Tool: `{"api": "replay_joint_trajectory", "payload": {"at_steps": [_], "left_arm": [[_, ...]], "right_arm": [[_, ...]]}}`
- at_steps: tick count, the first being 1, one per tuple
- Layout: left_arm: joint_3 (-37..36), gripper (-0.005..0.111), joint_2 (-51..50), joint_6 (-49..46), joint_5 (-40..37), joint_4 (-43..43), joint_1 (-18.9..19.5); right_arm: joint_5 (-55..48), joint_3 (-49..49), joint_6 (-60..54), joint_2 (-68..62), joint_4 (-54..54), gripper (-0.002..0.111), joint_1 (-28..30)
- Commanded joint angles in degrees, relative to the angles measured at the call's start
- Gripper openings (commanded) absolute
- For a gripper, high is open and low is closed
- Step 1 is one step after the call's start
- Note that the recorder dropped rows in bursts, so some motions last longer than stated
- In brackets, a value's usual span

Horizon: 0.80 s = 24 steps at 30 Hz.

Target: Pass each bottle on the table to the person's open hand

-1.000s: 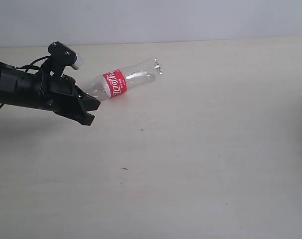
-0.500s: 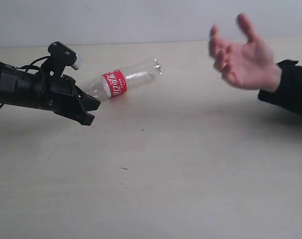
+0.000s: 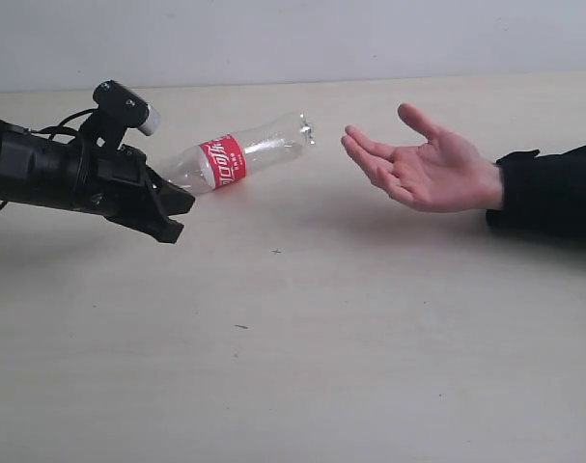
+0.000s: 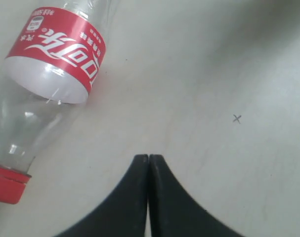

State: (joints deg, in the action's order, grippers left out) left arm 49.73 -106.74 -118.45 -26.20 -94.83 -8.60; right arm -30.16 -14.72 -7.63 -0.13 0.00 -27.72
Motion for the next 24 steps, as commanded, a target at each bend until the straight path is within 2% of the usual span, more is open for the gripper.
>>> {"api": "replay_joint_trajectory", "payload": {"at_steps": [1,7,10,12,16,18,21,24], "left_arm": [[0.24,0.003,0.11,0.30,-0.52,-0.03,0.13],[0.24,0.003,0.11,0.97,-0.52,-0.03,0.13],[1.47,0.003,0.11,6.89,-0.10,0.92,0.13],[3.46,0.003,0.35,12.87,1.79,5.95,0.13],[11.26,0.003,0.67,33.09,3.56,24.23,0.13],[17.10,0.002,0.38,49.57,1.39,40.51,0.13],[27.88,0.000,-1.41,72.33,-7.46,64.50,0.02],[39.66,0.000,-4.70,87.12,-19.15,81.30,0.02]], "right_arm": [[0.80,0.33,0.14,0.13,0.00,0.002,-0.22],[0.80,0.33,0.14,0.13,0.00,0.002,-0.22],[0.80,0.33,0.14,0.13,0.00,0.002,-0.22],[0.80,0.33,0.14,0.13,0.00,0.002,-0.22],[0.80,0.33,0.14,0.13,0.00,0.002,-0.22],[0.80,0.33,0.14,0.13,0.00,0.002,-0.22],[0.80,0.33,0.14,0.13,0.00,0.002,-0.22],[0.80,0.33,0.14,0.13,0.00,0.002,-0.22]]}}
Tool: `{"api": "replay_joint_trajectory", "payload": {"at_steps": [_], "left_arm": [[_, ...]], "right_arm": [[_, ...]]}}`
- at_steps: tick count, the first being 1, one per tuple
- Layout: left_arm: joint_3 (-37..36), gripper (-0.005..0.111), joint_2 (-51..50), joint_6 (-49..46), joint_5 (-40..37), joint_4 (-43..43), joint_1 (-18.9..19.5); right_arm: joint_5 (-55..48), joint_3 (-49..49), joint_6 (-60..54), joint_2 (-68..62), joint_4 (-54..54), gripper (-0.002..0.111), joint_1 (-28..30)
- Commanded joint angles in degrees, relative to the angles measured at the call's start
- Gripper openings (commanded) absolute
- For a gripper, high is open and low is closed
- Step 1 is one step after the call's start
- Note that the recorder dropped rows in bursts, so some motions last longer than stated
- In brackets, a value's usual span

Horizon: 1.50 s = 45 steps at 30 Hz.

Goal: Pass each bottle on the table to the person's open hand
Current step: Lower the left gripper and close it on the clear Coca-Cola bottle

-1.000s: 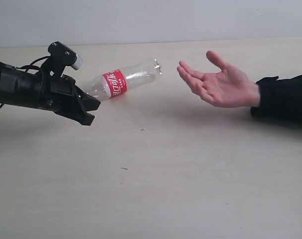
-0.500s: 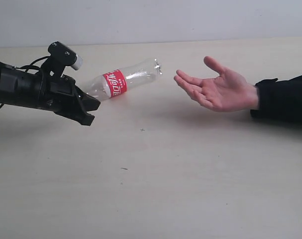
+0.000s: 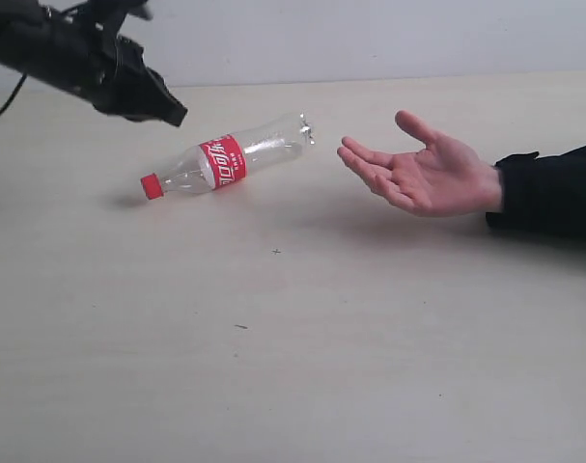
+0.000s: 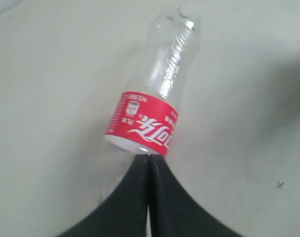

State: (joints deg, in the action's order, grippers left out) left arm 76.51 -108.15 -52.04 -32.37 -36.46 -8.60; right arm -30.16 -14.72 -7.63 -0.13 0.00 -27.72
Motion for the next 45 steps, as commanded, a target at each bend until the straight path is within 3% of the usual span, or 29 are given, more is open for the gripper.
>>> {"api": "replay_joint_trajectory", "payload": {"at_steps": [1,6,14,19,21,26,28,45], "left_arm": [[17.00,0.000,-4.72,22.48,-17.40,26.57,0.02],[33.20,0.000,-12.19,22.08,-35.21,30.11,0.02],[44.99,0.000,-21.54,22.05,-37.23,29.58,-1.95],[46.14,0.005,-25.11,20.49,-36.12,30.06,-5.06],[46.28,0.018,-25.87,19.37,-35.80,30.19,-5.96],[46.28,0.066,-26.40,19.37,-35.13,30.19,-7.75],[46.28,0.076,-26.40,19.37,-34.92,30.28,-8.05],[46.28,0.075,-27.12,11.56,-30.71,30.28,-9.19]], "right_arm": [[0.80,0.33,0.14,0.13,0.00,0.002,-0.22],[0.80,0.33,0.14,0.13,0.00,0.002,-0.22],[0.80,0.33,0.14,0.13,0.00,0.002,-0.22],[0.80,0.33,0.14,0.13,0.00,0.002,-0.22],[0.80,0.33,0.14,0.13,0.00,0.002,-0.22],[0.80,0.33,0.14,0.13,0.00,0.002,-0.22],[0.80,0.33,0.14,0.13,0.00,0.002,-0.22],[0.80,0.33,0.14,0.13,0.00,0.002,-0.22]]}}
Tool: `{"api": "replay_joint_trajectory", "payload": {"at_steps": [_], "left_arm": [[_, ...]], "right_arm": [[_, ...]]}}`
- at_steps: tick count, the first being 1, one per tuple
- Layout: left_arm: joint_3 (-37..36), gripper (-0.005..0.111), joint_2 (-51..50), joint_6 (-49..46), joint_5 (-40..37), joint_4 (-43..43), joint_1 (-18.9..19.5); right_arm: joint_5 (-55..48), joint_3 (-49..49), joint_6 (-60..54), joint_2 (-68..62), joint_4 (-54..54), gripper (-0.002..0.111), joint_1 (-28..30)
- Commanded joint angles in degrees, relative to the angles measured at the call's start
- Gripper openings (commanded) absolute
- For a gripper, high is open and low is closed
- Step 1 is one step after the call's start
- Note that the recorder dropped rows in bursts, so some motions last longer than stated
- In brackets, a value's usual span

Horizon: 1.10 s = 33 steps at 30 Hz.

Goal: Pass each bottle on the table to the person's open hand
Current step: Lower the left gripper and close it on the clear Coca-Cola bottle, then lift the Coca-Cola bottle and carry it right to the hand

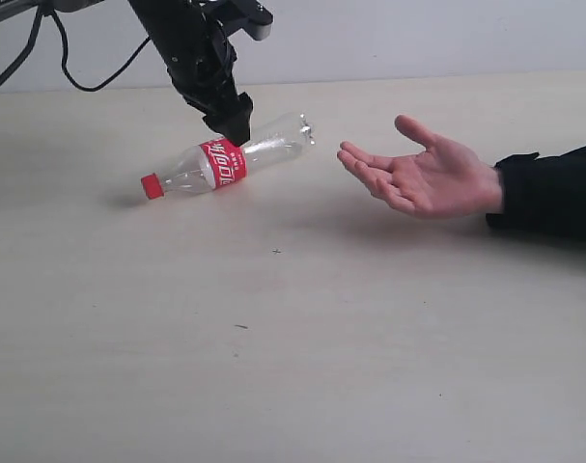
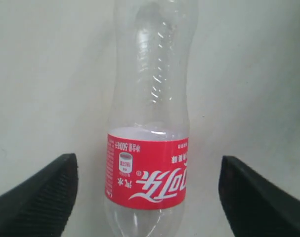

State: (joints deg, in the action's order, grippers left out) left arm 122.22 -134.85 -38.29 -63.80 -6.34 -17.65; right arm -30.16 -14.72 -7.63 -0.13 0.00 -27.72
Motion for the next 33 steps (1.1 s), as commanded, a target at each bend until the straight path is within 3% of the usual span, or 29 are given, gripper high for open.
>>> {"api": "replay_joint_trajectory", "payload": {"at_steps": [1,22,23,26,29,33], "left_arm": [[0.57,0.075,-0.89,-2.19,0.71,0.30,-0.14],[0.57,0.073,-8.18,-2.07,2.67,4.10,-0.14],[0.57,0.070,-8.18,-1.42,2.67,4.10,-0.14],[0.57,0.043,-8.18,-1.68,2.67,4.25,-0.14],[0.57,0.001,-7.53,-0.90,3.69,7.66,-0.14],[0.57,0.000,-3.88,4.05,3.07,9.20,-0.14]], "right_arm": [[0.80,0.33,0.14,0.13,0.00,0.002,-0.22],[0.80,0.33,0.14,0.13,0.00,0.002,-0.22],[0.80,0.33,0.14,0.13,0.00,0.002,-0.22],[0.80,0.33,0.14,0.13,0.00,0.002,-0.22],[0.80,0.33,0.14,0.13,0.00,0.002,-0.22],[0.80,0.33,0.14,0.13,0.00,0.002,-0.22]]}}
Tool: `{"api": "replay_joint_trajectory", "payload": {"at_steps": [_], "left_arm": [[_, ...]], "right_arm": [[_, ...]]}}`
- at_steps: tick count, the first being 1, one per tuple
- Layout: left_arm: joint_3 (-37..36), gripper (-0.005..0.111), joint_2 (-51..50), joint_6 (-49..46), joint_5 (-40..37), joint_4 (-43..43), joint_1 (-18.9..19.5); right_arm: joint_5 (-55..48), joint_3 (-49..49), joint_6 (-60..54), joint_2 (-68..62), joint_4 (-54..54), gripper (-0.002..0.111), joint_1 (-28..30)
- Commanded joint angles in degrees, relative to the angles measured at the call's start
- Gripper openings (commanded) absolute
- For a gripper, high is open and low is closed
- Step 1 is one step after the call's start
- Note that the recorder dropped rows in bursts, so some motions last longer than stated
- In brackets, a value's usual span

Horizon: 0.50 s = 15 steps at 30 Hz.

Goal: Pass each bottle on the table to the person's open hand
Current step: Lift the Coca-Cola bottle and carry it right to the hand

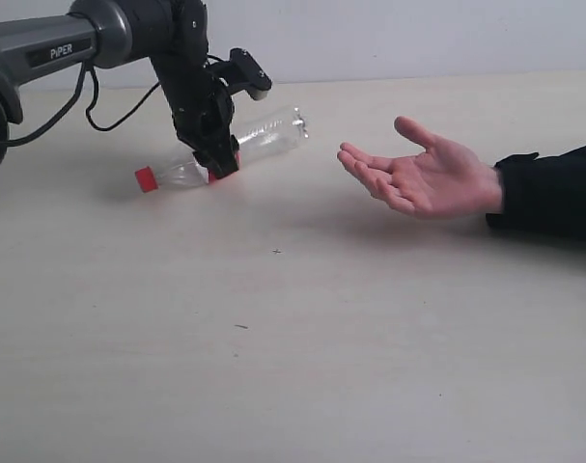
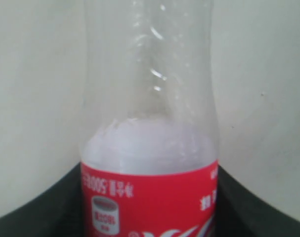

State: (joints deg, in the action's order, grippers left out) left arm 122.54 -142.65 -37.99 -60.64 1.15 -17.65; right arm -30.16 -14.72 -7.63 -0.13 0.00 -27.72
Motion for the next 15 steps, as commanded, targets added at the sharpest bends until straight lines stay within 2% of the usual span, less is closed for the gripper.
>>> {"api": "replay_joint_trajectory", "payload": {"at_steps": [1,3,6,8,12,15], "left_arm": [[0.25,0.000,5.23,3.87,-0.72,1.72,-0.14],[0.25,0.000,7.95,3.62,-3.53,1.90,-0.14],[0.25,0.000,11.81,-2.20,-8.96,4.44,-1.46],[0.25,0.000,14.30,-3.95,-9.32,5.98,-2.82],[0.25,0.000,19.16,-12.99,-9.32,0.44,-5.59],[0.15,0.000,21.57,-15.26,-9.32,-0.32,-7.87]], "right_arm": [[0.80,0.33,0.14,0.13,0.00,0.002,-0.22],[0.80,0.33,0.14,0.13,0.00,0.002,-0.22],[0.80,0.33,0.14,0.13,0.00,0.002,-0.22],[0.80,0.33,0.14,0.13,0.00,0.002,-0.22],[0.80,0.33,0.14,0.13,0.00,0.002,-0.22],[0.80,0.33,0.14,0.13,0.00,0.002,-0.22]]}}
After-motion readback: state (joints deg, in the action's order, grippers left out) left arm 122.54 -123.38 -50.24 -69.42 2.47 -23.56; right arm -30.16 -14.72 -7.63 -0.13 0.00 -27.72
